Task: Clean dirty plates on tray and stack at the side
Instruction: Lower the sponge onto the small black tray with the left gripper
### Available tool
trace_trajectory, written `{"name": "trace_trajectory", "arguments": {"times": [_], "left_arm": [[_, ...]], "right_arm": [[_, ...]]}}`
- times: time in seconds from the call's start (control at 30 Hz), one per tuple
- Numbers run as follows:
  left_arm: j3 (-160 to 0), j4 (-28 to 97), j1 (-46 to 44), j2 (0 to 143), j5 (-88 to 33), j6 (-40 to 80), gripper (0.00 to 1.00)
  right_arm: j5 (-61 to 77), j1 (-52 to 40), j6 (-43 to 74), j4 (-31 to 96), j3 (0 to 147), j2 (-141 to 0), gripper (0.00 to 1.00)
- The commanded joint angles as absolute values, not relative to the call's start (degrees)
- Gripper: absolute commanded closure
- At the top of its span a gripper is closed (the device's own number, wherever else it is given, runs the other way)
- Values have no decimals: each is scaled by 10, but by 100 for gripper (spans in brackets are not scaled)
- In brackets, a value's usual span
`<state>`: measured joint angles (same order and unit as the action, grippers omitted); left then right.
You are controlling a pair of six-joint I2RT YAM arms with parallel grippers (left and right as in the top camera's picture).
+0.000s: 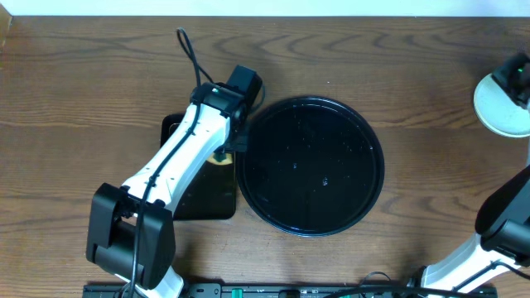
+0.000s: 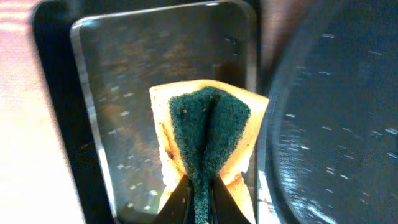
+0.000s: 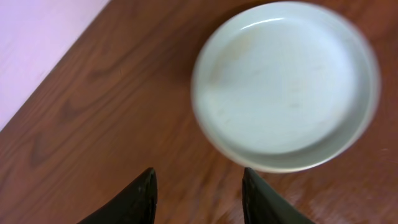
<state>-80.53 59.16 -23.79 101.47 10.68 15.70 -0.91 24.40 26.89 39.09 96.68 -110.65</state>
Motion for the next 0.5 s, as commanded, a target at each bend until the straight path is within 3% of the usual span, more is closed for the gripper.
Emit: {"name": "trace_trajectory", "arguments": {"times": [0.0, 0.3, 0.47], "left_arm": [[-804, 611, -217, 992, 162, 216, 93], [-798, 646, -140, 983, 132, 308, 93], [-778, 631, -128, 983, 122, 307, 92]], "right_arm": [[11, 202, 252, 410, 980, -1061, 57], [62, 92, 240, 514, 980, -974, 52], [101, 16, 225, 587, 980, -964, 63]]}}
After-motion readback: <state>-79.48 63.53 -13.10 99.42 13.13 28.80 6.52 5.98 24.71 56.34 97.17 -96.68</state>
